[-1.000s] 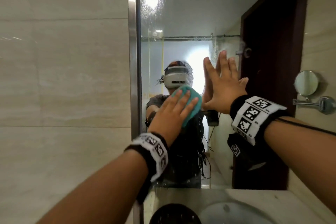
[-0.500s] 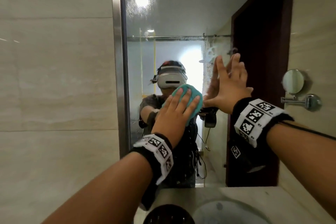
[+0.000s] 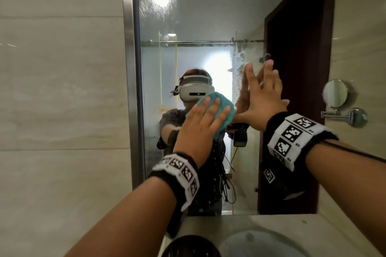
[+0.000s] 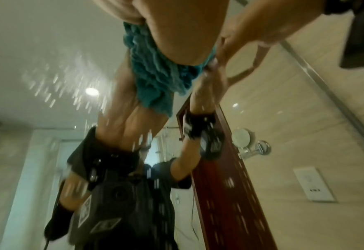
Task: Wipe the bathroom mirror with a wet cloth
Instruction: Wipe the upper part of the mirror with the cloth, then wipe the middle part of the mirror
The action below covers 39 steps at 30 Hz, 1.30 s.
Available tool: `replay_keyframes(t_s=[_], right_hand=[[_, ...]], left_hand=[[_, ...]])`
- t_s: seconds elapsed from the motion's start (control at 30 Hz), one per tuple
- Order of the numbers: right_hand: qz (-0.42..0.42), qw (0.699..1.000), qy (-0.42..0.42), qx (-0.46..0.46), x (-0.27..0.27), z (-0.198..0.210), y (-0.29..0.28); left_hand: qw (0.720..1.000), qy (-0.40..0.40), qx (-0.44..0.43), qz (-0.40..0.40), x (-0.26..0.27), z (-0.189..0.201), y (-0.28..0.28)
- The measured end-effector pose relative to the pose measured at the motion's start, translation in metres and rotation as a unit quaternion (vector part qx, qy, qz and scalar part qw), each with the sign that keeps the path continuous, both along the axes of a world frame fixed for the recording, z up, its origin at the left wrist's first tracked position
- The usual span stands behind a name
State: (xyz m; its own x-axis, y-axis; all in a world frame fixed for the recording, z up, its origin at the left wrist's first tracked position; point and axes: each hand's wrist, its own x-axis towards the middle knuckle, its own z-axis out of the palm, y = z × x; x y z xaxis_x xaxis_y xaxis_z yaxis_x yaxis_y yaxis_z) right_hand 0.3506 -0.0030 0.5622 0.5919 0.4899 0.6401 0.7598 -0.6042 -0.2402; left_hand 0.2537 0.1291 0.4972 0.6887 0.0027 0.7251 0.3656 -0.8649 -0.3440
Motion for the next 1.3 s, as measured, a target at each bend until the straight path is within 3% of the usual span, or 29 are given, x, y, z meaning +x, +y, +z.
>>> replay_keyframes(t_s=[0.1, 0.23, 0.37, 0.5, 0.6, 0.67, 0.77, 0.87, 1.07, 1.3], right_hand=[[0.0, 1.0, 0.0, 0.002, 0.001, 0.0, 0.0], [0.0, 1.0, 0.004, 0.004, -0.004, 0.0, -0.002], [0.006, 1.0, 0.008, -0.003, -0.014, -0.02, -0.005], [0.159, 0.986, -0.025, 0.046, -0.027, -0.049, -0.016], [0.301, 0.952, -0.01, 0.057, -0.044, -0.054, -0.024], [0.332, 0.943, 0.008, 0.027, -0.054, -0.052, -0.024], [0.343, 0.938, 0.042, -0.033, -0.067, -0.049, -0.025], [0.328, 0.943, 0.012, -0.05, -0.077, -0.05, -0.023], [0.265, 0.964, -0.009, 0.029, -0.076, -0.052, -0.02], [0.348, 0.93, 0.09, 0.08, -0.082, -0.052, -0.025]], left_hand=[[1.0, -0.008, 0.021, -0.01, -0.01, -0.018, 0.005], [0.995, 0.092, -0.002, 0.022, -0.024, -0.015, 0.003], [0.991, 0.128, -0.035, 0.033, -0.044, -0.023, 0.003], [0.988, 0.115, -0.095, -0.026, -0.067, -0.016, -0.004], [0.972, 0.034, -0.204, -0.116, -0.081, -0.011, -0.013], [0.963, -0.019, -0.231, -0.139, -0.09, -0.009, -0.019], [0.951, -0.056, -0.247, -0.179, -0.102, -0.006, -0.029], [0.938, -0.073, -0.256, -0.223, -0.11, -0.003, -0.033], [0.942, -0.037, -0.241, -0.231, -0.129, -0.005, -0.032], [0.914, 0.005, -0.332, -0.232, -0.138, -0.003, -0.028]])
